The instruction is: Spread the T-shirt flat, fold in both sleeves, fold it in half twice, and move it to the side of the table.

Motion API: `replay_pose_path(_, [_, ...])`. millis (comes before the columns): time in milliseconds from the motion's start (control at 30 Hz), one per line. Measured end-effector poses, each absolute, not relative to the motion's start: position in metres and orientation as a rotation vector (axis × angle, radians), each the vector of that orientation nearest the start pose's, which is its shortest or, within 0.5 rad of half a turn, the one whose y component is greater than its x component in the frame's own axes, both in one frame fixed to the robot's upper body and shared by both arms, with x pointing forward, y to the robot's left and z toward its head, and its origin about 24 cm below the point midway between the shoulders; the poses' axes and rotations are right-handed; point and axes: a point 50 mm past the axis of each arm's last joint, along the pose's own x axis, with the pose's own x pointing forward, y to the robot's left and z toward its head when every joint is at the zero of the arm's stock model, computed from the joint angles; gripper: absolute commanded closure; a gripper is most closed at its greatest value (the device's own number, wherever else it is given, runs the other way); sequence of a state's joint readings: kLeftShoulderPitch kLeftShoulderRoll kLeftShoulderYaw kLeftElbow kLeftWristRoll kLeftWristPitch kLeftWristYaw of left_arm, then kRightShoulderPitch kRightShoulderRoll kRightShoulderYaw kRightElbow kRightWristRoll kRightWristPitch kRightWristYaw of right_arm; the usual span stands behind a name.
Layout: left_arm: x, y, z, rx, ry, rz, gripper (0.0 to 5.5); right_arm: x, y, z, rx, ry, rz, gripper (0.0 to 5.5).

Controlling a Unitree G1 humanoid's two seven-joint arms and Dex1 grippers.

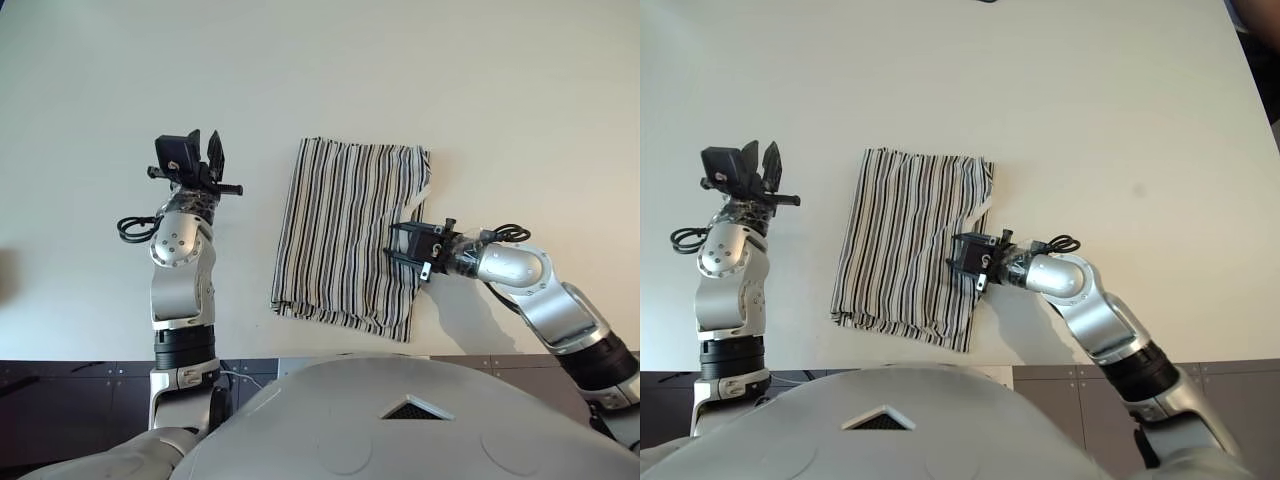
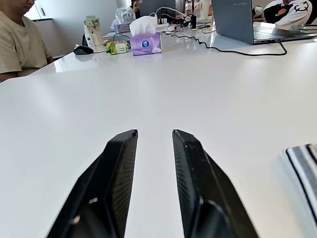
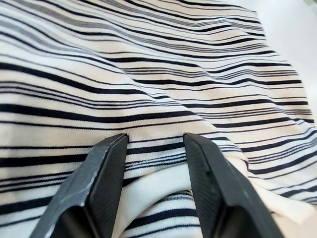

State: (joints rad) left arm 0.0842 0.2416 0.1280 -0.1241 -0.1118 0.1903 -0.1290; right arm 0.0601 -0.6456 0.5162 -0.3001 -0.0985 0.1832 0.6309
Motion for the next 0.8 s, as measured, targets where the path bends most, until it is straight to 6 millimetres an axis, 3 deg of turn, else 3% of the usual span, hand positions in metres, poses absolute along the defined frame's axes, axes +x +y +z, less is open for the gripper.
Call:
replay_pose_path(233, [0.232,0.215,0.04,0.122,0.16,-0.006,4.2,0.202,-0.133,0.028,-0.663,0.31,1.017,3.44])
replay_pose_path(400, [0.215,0.216,0.031,0.21,0.211,-0.061,4.2,0.208,-0.142,0.033,-0.72,0.313,1.004,3.44])
replay_pose_path(533, [0.202,0.221,0.047,0.415,0.171,-0.223,4.2,0.197,-0.152,0.049,-0.695,0.276,0.958,3.44])
replay_pose_path(633, [0.176,0.224,0.058,0.584,0.174,-0.409,4.2,0.186,-0.166,0.091,-0.77,0.137,0.923,3.44])
replay_pose_path(667, [0.166,0.223,0.059,0.64,0.18,-0.485,4.2,0.181,-0.17,0.096,-0.831,0.117,0.95,3.44])
replay_pose_path(733, [0.151,0.217,0.059,0.75,0.169,-0.638,3.91,0.168,-0.177,0.09,-0.968,0.114,1.032,3.26])
replay_pose_path(800, [0.132,0.21,0.053,0.874,0.173,-0.87,3.49,0.152,-0.196,0.07,-1.178,0.162,1.158,2.82])
